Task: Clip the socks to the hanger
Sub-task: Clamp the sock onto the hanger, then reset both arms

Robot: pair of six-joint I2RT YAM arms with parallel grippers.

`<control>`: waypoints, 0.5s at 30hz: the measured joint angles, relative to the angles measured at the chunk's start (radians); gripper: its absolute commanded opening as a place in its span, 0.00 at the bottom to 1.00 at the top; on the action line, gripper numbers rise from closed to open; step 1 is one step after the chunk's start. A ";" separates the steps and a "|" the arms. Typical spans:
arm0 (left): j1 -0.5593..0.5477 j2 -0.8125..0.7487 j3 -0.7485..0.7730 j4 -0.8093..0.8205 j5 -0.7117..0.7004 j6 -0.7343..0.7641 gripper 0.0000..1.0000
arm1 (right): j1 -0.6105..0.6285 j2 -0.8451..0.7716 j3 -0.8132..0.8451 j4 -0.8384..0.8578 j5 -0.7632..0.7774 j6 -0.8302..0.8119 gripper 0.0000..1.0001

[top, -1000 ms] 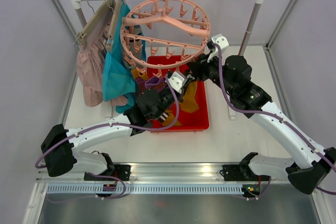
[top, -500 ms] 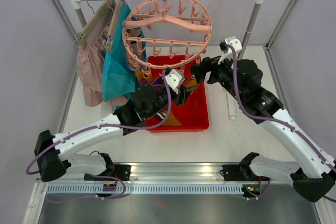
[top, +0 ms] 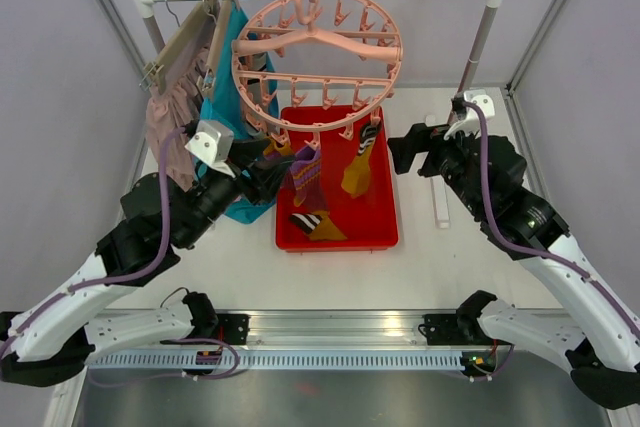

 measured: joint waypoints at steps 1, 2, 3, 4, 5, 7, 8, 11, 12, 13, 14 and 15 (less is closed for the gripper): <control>0.000 -0.018 -0.002 -0.027 -0.027 0.000 0.64 | 0.000 0.005 -0.005 -0.011 0.006 0.003 0.98; 0.000 -0.039 -0.012 -0.041 -0.053 0.000 0.64 | 0.000 0.011 -0.011 -0.024 0.012 0.006 0.98; -0.001 -0.053 -0.021 -0.057 -0.072 -0.001 0.64 | 0.000 0.016 -0.018 -0.035 0.018 0.006 0.98; 0.000 -0.070 -0.036 -0.073 -0.096 0.000 0.65 | 0.000 0.019 -0.024 -0.046 0.026 0.006 0.98; 0.000 -0.089 -0.050 -0.084 -0.119 0.000 0.65 | 0.000 0.023 -0.029 -0.058 0.034 0.006 0.98; -0.001 -0.113 -0.071 -0.104 -0.155 0.000 0.65 | 0.000 0.025 -0.038 -0.074 0.054 0.006 0.98; -0.001 -0.121 -0.079 -0.110 -0.168 0.000 0.66 | 0.000 0.025 -0.041 -0.079 0.061 0.006 0.98; -0.001 -0.126 -0.091 -0.124 -0.197 0.001 0.66 | 0.000 0.025 -0.052 -0.081 0.077 0.006 0.98; -0.001 -0.125 -0.094 -0.132 -0.206 0.001 0.66 | 0.000 0.025 -0.058 -0.080 0.080 0.006 0.98; -0.001 -0.125 -0.098 -0.137 -0.214 0.001 0.66 | 0.000 0.025 -0.064 -0.079 0.083 0.006 0.98; -0.001 -0.125 -0.101 -0.138 -0.217 0.002 0.66 | 0.000 0.025 -0.071 -0.079 0.084 0.006 0.98; -0.001 -0.127 -0.104 -0.138 -0.220 0.003 0.67 | 0.000 0.025 -0.078 -0.079 0.085 0.006 0.98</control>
